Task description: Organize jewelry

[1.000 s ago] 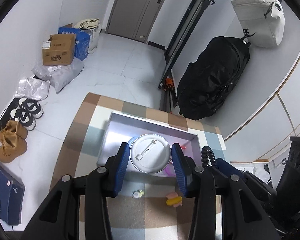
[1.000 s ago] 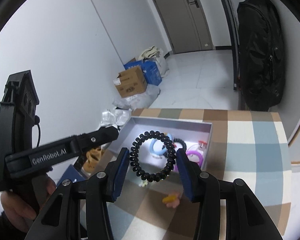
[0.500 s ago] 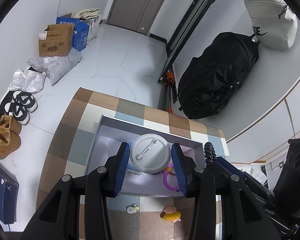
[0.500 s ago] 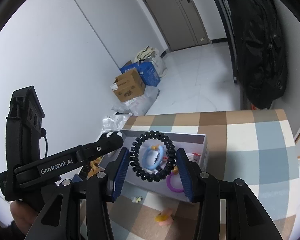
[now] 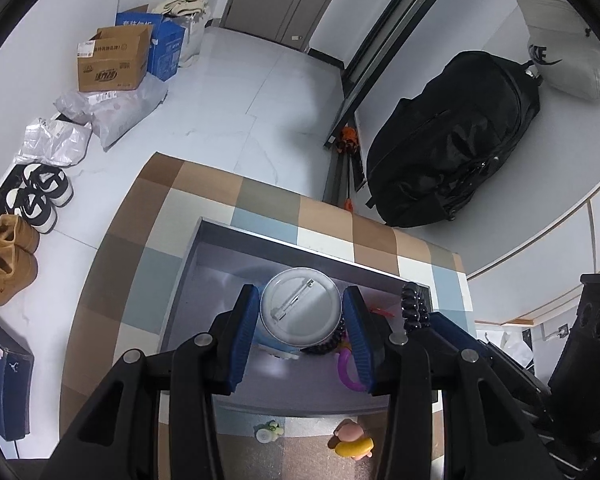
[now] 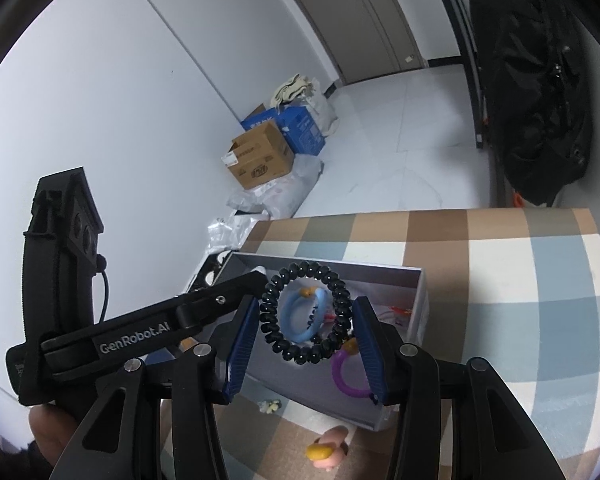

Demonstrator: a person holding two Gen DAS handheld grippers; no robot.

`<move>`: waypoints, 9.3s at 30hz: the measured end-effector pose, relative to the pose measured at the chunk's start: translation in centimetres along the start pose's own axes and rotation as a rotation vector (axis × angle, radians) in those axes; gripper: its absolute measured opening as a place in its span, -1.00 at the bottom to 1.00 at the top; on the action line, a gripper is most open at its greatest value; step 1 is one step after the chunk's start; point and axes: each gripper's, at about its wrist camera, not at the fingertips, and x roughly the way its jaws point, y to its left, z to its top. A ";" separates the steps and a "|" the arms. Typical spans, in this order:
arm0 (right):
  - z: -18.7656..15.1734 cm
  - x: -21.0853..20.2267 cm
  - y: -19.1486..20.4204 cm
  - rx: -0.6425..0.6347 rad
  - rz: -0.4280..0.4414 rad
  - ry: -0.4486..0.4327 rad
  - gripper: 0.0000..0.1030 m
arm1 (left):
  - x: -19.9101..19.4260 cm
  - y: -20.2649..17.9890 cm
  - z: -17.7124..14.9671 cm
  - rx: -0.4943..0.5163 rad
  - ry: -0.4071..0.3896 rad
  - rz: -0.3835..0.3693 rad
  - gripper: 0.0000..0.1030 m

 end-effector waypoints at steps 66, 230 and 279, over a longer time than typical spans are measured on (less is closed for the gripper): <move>-6.7 -6.0 -0.9 0.007 -0.136 -0.024 0.91 | -0.1 0.9 -8.3 0.202 0.064 0.154 0.52; -2.4 -7.3 0.3 0.004 -0.049 -0.185 0.48 | -5.8 -1.0 -2.2 0.043 -0.178 -0.028 0.33; -5.8 -9.2 1.5 -0.074 -0.138 -0.201 0.91 | -8.2 -3.6 -7.3 0.223 -0.323 0.185 0.75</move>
